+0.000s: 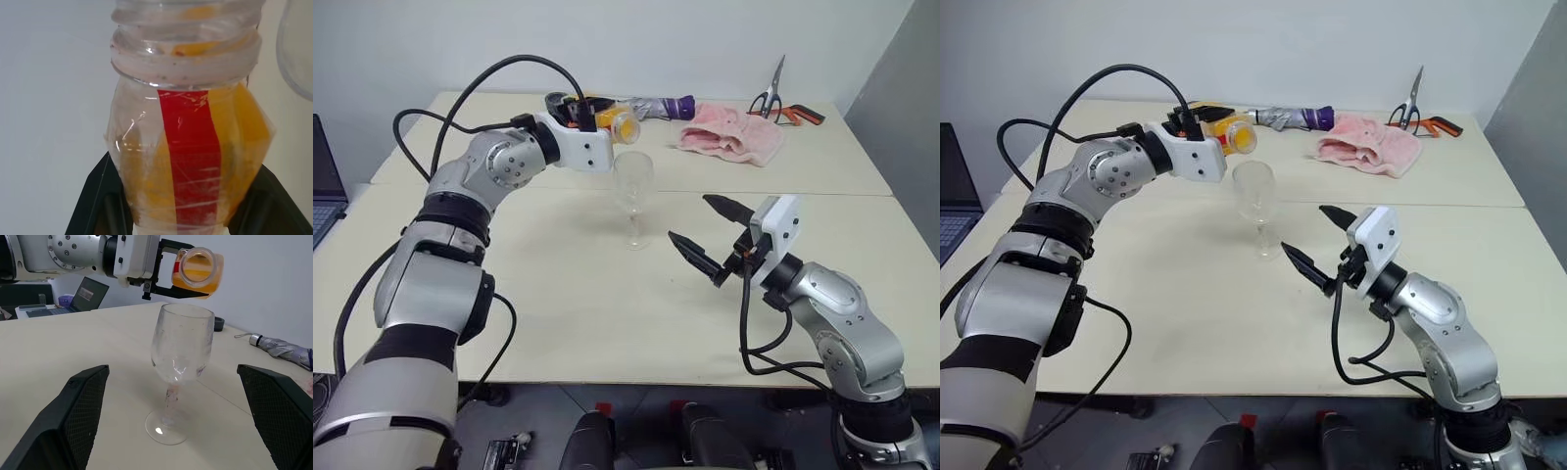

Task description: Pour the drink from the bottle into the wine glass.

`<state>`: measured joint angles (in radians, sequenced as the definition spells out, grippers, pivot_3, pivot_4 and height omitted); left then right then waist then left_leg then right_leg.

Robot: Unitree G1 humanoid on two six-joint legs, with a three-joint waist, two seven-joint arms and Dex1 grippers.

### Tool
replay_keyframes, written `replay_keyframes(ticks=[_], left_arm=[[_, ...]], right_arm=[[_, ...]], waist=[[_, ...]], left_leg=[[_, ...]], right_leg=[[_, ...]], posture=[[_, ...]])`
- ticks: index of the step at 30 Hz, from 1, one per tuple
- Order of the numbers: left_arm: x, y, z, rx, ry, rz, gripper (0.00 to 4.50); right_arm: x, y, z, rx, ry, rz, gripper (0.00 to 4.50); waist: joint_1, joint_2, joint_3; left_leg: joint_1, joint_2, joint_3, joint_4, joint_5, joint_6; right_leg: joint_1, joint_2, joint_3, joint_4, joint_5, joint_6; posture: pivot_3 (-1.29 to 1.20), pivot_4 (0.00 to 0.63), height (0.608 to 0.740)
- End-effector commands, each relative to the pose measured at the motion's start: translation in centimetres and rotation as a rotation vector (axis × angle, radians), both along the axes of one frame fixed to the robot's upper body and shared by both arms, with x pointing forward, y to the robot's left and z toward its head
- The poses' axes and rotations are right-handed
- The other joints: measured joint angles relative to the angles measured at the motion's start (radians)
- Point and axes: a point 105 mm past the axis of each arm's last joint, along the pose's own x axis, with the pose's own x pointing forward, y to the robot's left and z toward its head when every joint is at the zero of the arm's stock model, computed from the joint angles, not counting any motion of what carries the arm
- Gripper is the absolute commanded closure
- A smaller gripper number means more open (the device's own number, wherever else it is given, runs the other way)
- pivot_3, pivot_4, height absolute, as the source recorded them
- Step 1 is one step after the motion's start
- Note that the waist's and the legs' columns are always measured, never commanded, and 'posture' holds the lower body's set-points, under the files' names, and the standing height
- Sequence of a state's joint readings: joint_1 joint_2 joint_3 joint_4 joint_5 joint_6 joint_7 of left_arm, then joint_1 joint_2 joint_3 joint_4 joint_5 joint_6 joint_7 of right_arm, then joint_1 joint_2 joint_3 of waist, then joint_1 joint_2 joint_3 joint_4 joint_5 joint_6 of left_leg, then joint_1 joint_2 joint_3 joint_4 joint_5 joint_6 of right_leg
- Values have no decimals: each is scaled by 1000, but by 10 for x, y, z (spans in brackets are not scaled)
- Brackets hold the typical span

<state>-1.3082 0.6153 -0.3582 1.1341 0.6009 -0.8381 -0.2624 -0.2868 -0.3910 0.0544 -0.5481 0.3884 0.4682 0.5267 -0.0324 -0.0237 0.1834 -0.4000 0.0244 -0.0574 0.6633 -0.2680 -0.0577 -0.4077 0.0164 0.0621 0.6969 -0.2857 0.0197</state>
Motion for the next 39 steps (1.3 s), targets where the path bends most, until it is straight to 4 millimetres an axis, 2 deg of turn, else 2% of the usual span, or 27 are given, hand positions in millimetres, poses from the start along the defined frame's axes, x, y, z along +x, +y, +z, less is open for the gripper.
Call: replay_keyframes(ticks=[1,39], left_arm=[[-5,0,31,-3,-112,-11,2658],[-4,4,47,47,-227,24,2658]], right_arm=[[-9,3,12,17,-55,24,0],[-18,13,8,16,-35,79,0]], waist=[[0,0,0],[0,0,0]], left_leg=[[0,0,0,0,0,0],[0,0,0,0,0,0]], right_leg=[[0,0,0,0,0,0],[0,0,0,0,0,0]], posture=[[0,150,740],[0,150,740]])
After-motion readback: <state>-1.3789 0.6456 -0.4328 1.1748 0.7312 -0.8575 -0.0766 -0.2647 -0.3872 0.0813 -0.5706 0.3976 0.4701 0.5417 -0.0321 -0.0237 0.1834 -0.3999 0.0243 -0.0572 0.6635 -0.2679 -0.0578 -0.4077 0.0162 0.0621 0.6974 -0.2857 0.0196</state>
